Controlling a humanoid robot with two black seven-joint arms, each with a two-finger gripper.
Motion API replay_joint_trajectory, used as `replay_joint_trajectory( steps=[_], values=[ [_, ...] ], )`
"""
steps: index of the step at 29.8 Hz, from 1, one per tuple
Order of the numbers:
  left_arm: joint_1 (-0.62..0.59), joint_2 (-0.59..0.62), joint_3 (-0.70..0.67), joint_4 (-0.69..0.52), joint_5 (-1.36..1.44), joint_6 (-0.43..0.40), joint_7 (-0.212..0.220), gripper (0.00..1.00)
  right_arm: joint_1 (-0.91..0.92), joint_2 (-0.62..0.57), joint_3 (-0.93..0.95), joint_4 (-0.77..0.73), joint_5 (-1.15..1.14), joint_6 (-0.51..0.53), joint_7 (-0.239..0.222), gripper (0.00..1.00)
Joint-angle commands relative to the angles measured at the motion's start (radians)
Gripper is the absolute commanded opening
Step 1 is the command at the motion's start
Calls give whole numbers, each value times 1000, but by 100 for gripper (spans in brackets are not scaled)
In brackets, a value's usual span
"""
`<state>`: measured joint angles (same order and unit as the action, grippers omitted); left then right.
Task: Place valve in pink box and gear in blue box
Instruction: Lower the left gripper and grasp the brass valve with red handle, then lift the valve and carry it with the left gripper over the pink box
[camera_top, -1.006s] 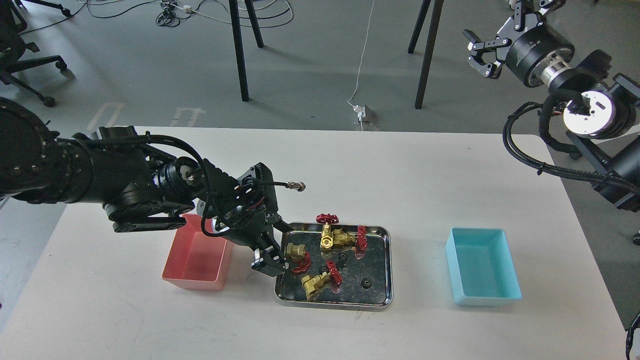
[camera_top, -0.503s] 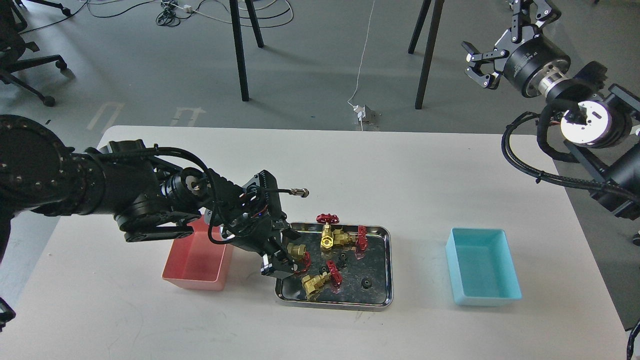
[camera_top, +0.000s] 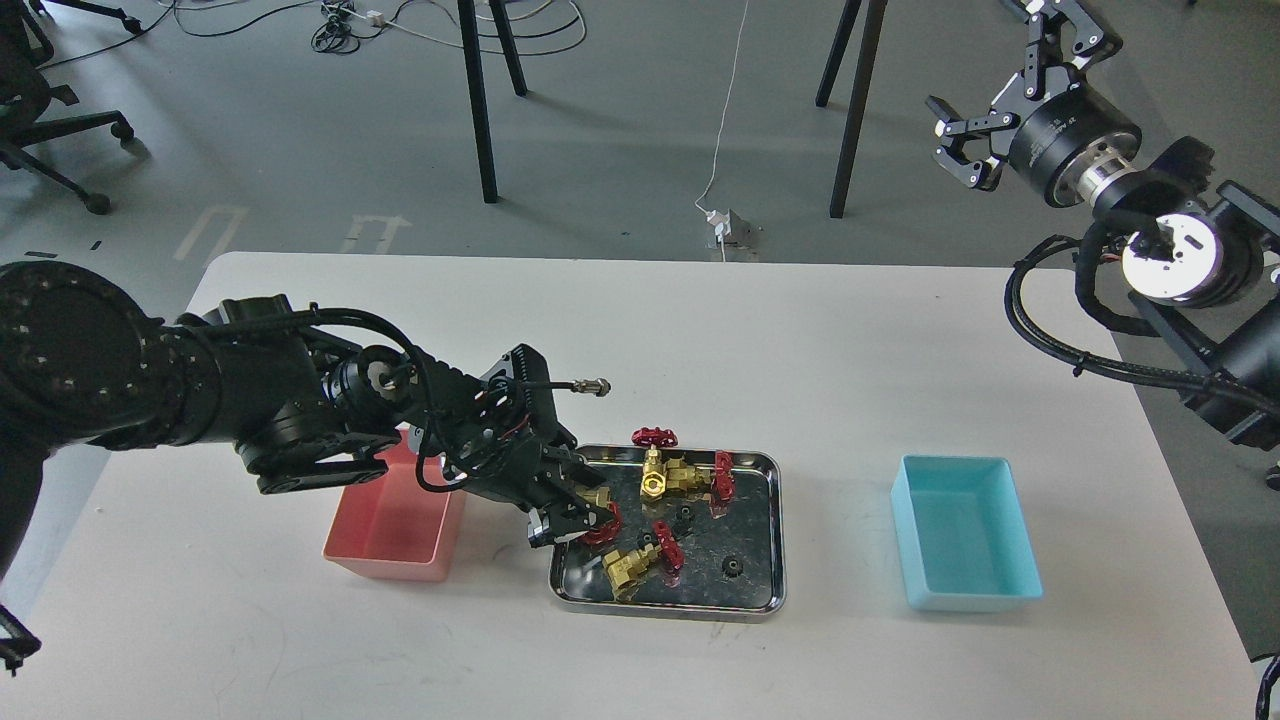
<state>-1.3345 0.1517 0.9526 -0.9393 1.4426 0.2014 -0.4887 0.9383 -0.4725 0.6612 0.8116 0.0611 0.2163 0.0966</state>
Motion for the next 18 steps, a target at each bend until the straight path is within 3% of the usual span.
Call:
replay_joint_trajectory(
  steps=[1,3,6,12,18],
  values=[
    [0,-9,0,4,-1,6,0,25,-7,-2,1,0,-1,0,0,100],
    [0,-9,0,2,-1,6,0,14,-12,-2,1,0,0,0,0,100],
    [-8,-8,-2,2,-1,6,0,9,-13,-6,1,0,0,2,0,100],
    [-47,14,-24,-9,-14,6,0,7,-12,-8,4,1,0,0,0,100],
    [-81,141,-175,-33,-14,-28,0,7,63,5,15,0,0,-23,0,100]
  ],
)
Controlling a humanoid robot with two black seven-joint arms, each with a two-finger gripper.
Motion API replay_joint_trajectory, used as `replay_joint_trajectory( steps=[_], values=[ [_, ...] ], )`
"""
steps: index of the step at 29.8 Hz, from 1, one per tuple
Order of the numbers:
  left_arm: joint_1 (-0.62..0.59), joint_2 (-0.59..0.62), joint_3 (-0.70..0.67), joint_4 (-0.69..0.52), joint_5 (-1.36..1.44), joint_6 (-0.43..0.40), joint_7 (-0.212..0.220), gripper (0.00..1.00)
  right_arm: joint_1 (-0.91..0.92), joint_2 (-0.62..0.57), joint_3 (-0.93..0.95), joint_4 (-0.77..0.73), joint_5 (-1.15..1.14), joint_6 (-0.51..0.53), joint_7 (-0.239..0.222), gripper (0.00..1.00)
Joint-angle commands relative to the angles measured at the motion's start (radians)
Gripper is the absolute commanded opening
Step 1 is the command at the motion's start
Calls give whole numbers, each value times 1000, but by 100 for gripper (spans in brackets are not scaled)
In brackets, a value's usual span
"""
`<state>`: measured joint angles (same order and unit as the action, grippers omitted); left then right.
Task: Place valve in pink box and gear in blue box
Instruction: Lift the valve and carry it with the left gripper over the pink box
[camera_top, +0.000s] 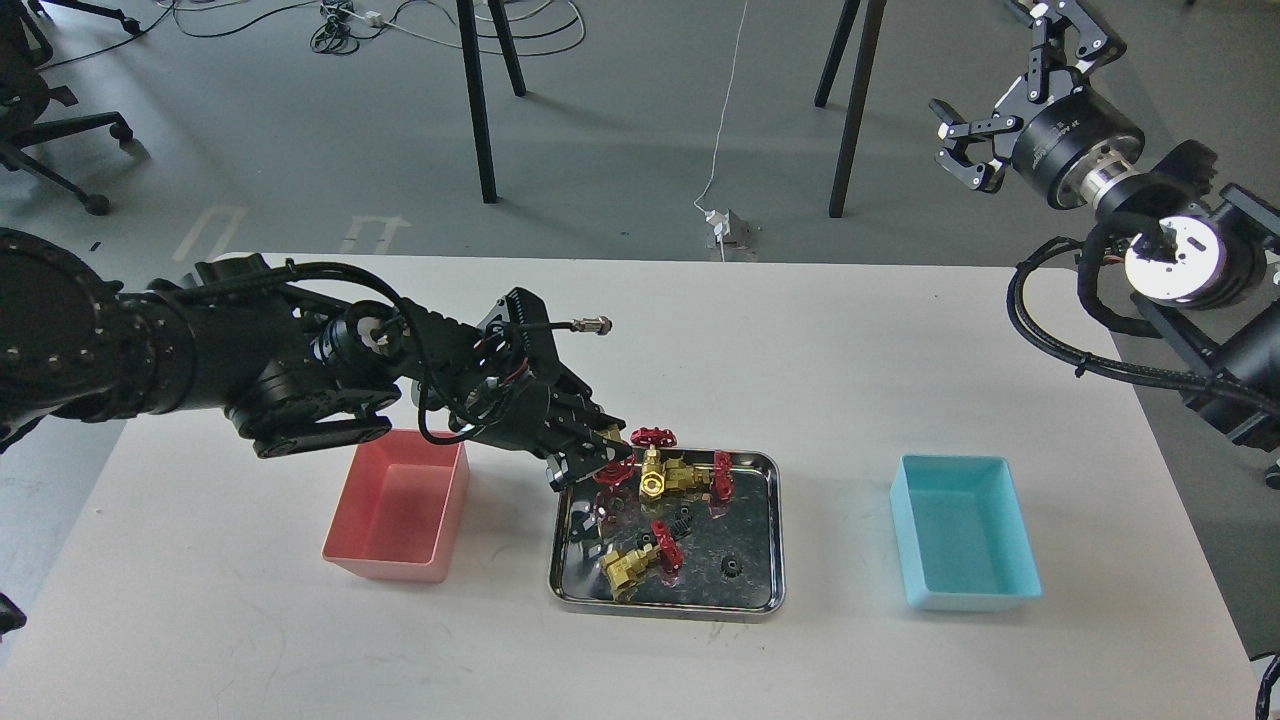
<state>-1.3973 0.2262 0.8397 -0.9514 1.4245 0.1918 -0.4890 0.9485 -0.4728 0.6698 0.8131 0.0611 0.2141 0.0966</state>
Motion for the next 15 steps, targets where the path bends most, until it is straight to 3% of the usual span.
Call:
replay_joint_trajectory(
  steps=[1,10,15],
  values=[
    [-25,94,-71,-41,4,-22,0,7,79,10,7,-5,-1,-34,0,100],
    [-144,539,-96,-377,22,-55,0,8,219,125,-3,-110,-1,-75,0,100],
    [-111,703,-88,-429,186,-55,0,8,197,138,-3,-120,-1,-71,0,100]
  ],
)
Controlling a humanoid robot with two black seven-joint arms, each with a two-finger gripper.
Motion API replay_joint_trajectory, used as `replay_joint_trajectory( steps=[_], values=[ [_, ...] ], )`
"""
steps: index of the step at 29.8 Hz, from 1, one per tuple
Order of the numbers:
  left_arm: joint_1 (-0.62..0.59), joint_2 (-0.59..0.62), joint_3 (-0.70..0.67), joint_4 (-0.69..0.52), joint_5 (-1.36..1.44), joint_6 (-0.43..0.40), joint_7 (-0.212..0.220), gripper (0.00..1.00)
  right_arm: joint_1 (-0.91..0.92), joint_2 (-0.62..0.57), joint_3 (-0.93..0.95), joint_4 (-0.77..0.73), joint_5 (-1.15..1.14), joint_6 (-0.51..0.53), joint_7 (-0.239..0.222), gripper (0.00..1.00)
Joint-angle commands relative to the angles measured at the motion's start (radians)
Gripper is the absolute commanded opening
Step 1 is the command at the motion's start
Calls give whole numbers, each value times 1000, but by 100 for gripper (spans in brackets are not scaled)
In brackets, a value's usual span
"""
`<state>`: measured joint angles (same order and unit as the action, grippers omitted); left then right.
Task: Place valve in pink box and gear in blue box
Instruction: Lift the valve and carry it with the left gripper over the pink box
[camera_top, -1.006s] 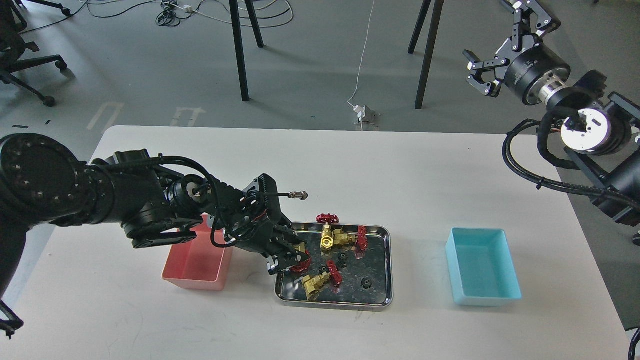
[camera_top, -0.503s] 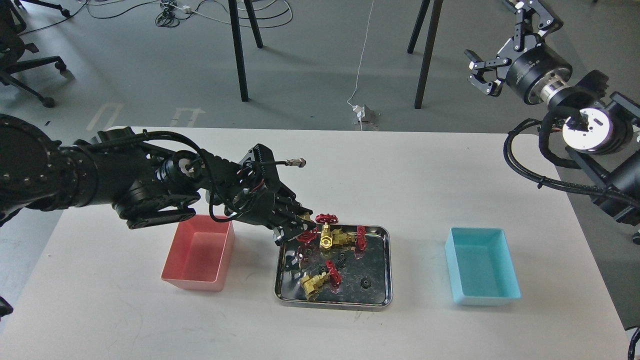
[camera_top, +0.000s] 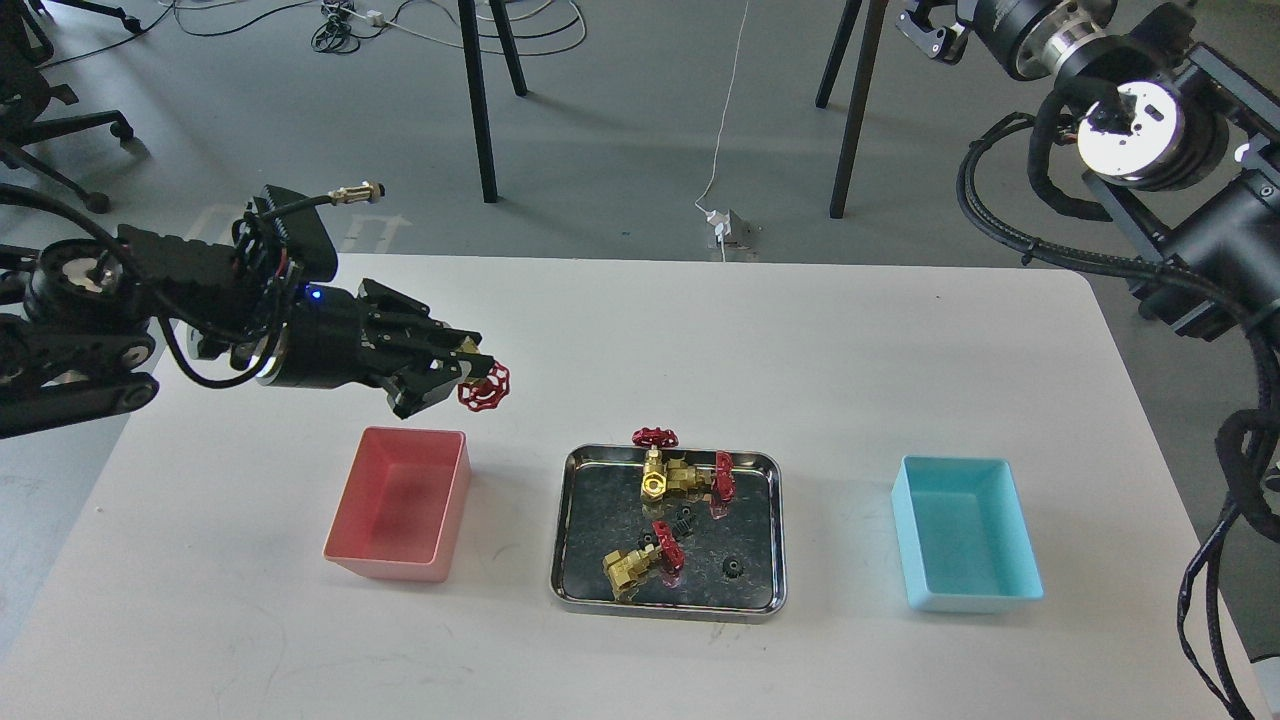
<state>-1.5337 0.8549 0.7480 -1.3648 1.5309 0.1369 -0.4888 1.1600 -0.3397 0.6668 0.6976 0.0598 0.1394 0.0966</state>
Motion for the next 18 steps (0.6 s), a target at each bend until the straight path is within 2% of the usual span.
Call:
replay_joint_trajectory(
  steps=[1,10,14,18],
  values=[
    [49,93,-1,-16,90,0,0,8,-20,5,1,-4,0,5,0,100],
    [158,93,-29,25,98,1,0,8,-48,-7,4,3,0,12,0,100],
    [214,12,-50,104,95,0,0,8,-59,-18,7,5,0,12,0,100],
    [250,-5,-52,136,95,1,0,8,-63,-24,7,3,0,11,0,100]
  ],
)
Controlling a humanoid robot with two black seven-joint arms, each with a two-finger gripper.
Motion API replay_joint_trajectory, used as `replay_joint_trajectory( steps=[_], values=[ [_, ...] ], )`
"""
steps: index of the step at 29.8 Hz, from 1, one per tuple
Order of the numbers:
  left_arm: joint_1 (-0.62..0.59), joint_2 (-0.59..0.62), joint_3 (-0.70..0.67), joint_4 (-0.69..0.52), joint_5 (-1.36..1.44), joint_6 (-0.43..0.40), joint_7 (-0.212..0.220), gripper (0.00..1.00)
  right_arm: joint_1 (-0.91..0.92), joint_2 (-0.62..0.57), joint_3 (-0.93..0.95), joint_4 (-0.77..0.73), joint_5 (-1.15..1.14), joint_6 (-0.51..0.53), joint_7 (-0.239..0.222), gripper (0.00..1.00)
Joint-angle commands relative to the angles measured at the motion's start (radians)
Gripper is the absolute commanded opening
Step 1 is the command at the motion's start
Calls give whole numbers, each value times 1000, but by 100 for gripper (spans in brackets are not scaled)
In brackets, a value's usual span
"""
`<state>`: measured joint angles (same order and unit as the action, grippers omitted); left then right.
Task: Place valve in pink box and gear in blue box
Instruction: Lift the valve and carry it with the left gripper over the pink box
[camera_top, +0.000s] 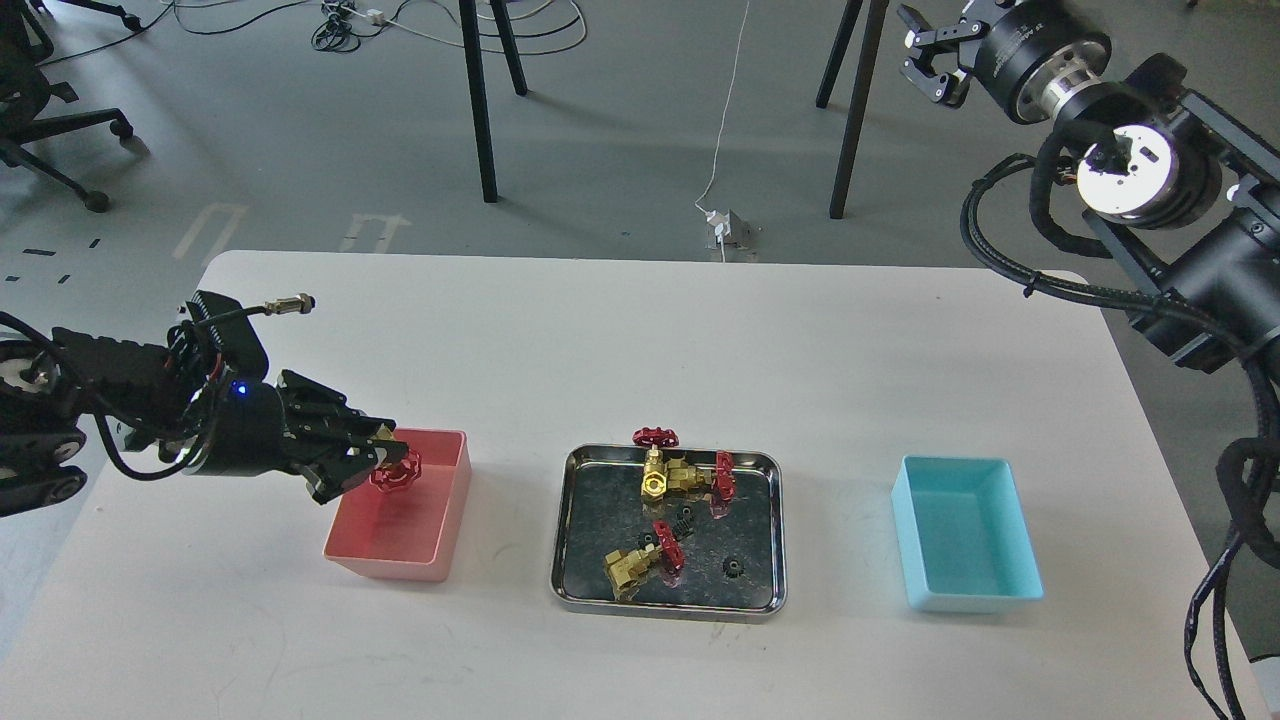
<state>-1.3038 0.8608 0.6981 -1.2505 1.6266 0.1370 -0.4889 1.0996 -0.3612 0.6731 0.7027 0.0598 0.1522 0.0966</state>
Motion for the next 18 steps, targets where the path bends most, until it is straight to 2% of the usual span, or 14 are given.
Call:
replay_joint_trajectory(
  steps=[1,9,18],
  values=[
    [23,-13,-3,26,-1,1,0,8,-3,-2,0,-2,0,-2,0,100],
    [58,-55,-2,62,-2,1,0,8,-7,-2,0,-2,0,-2,0,100],
    [135,-141,-6,184,-17,9,0,12,-17,-4,0,0,0,0,0,100]
  ],
)
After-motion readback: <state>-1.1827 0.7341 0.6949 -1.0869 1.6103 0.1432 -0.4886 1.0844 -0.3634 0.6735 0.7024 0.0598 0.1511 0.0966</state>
